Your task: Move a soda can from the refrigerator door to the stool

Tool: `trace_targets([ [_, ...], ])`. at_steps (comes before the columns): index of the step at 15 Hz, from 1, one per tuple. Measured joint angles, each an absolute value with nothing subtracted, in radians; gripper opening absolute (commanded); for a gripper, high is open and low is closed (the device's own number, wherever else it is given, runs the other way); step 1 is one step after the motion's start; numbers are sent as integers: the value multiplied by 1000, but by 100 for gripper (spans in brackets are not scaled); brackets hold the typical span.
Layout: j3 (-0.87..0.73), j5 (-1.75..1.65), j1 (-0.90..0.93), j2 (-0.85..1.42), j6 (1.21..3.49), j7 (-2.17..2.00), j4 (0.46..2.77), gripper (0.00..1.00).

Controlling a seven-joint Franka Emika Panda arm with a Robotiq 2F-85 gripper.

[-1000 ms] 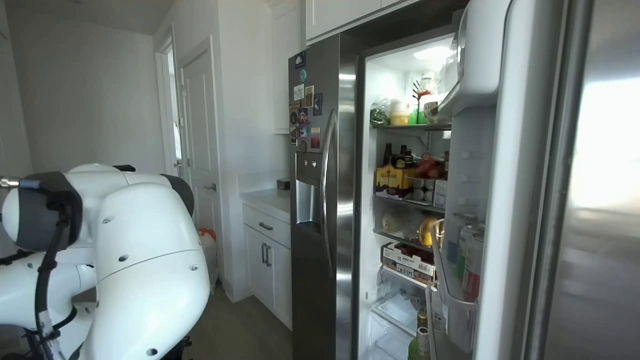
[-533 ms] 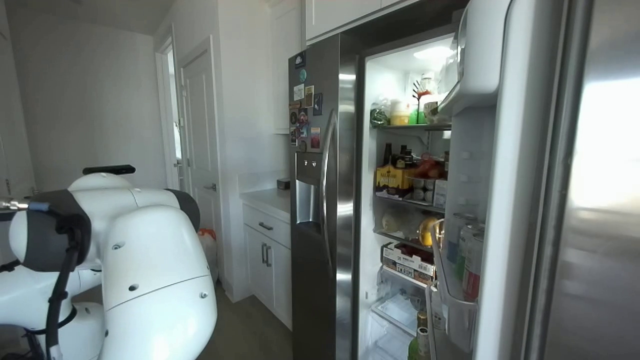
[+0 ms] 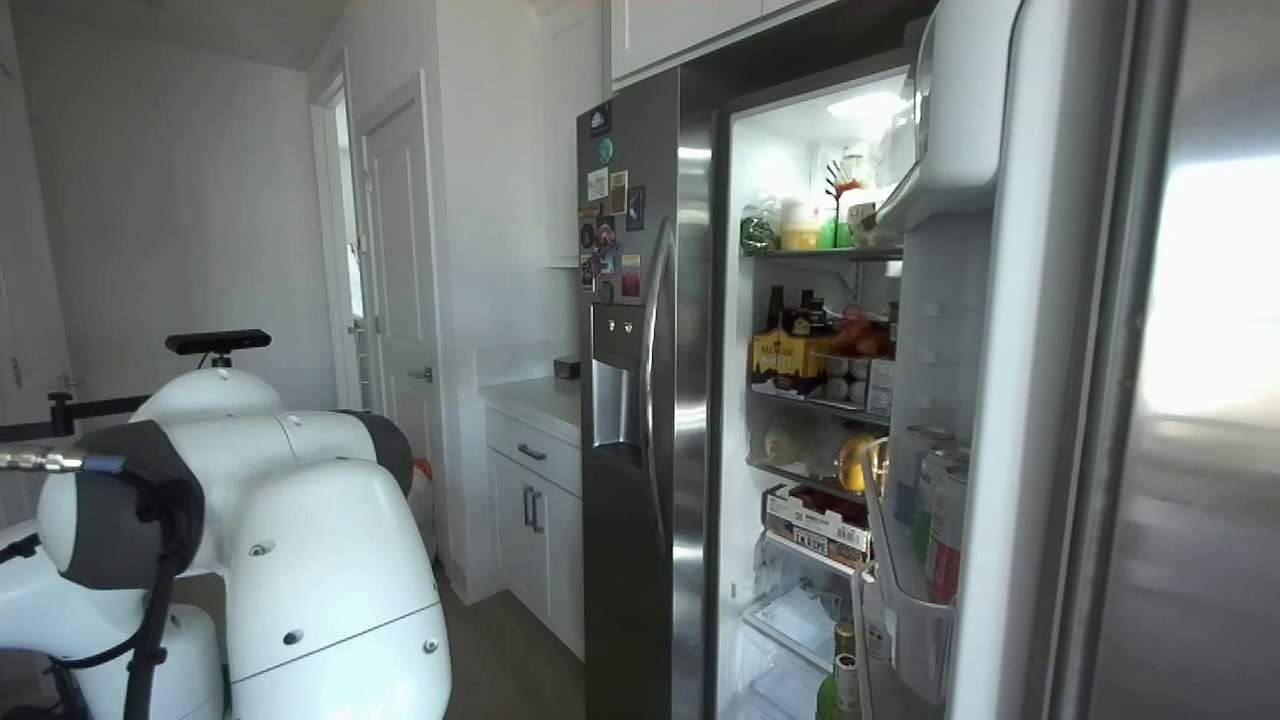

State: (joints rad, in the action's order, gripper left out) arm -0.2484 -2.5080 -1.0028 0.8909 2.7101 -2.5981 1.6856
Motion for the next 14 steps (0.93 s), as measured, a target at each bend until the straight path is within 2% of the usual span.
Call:
trace_targets([
  [4, -256, -2518, -1004, 939, 2707, -2598, 1665, 47],
  [14, -127, -2518, -1140, 984, 2659, -2437, 1621, 47],
])
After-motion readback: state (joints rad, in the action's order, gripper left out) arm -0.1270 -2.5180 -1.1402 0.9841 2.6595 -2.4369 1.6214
